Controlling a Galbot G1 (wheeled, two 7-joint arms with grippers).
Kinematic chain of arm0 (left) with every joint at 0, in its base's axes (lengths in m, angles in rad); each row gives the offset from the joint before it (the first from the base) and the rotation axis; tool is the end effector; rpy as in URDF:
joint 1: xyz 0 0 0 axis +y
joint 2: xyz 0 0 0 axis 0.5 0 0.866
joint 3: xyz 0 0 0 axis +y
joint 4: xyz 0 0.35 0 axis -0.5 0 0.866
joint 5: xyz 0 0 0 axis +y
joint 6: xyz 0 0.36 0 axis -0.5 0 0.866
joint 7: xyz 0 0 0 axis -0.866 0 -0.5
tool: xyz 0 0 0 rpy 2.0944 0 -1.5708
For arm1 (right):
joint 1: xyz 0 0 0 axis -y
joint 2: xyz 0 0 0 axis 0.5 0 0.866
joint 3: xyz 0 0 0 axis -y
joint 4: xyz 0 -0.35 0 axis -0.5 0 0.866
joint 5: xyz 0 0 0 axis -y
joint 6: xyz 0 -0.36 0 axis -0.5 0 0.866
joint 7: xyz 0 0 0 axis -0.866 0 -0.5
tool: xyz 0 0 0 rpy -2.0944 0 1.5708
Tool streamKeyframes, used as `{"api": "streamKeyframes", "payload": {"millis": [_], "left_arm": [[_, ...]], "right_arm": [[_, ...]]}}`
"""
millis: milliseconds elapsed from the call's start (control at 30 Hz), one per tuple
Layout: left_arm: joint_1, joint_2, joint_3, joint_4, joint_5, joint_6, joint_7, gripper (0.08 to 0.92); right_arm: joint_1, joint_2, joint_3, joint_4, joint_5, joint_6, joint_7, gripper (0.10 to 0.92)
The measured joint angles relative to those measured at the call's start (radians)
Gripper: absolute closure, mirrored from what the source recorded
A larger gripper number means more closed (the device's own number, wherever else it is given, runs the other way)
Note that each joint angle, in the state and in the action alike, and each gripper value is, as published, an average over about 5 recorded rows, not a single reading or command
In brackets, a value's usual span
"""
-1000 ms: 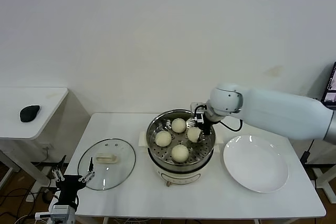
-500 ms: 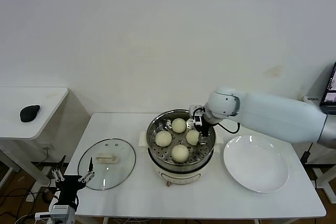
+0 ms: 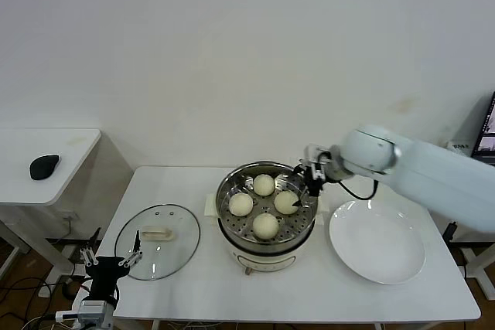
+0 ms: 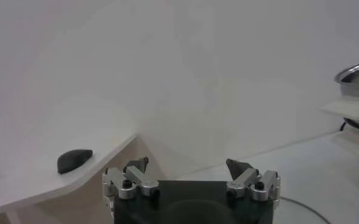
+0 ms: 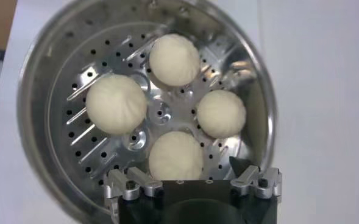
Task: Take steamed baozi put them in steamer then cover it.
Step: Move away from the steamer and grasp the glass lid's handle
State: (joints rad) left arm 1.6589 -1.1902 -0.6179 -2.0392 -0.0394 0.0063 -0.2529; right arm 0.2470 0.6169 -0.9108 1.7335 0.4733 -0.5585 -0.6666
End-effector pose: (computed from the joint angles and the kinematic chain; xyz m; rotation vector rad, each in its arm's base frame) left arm 0.1683 0.0977 -0.3169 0.2097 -2.9998 -0.5308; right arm 0.4517 -0.0343 -0.0780 1.3060 -1.9398 1.2171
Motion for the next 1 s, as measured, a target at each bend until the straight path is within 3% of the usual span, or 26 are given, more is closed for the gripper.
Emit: {"api": "streamKeyframes", "payload": {"millis": [167,333,733,1000], "left_arm": [[-0.004,0.0,0.003,0.009,-0.003,-0.011,-0.003,0.177],[-0.008,-0.008,0.011,0.016,0.001,-0.026,-0.004,0.177],[-0.033,-0.035,0.028,0.056,0.086,-0.108,-0.012,0.177],[-0.02,-0.022,-0.003,0.12,0.363,-0.172,-0.01,0.177]], "right_arm": [[-0.283,-0.067,0.303,0.085,0.024,0.094,0.141,0.203],[-0.618,-0.032,0.64,0.137,-0.016,0.216,0.255,0.203],[-1.343,0.355,1.362,0.19,-0.211,0.536,0.342,0.203],[-1.652,0.601,1.65,0.22,-0.293,0.635,0.391,0.203]]}}
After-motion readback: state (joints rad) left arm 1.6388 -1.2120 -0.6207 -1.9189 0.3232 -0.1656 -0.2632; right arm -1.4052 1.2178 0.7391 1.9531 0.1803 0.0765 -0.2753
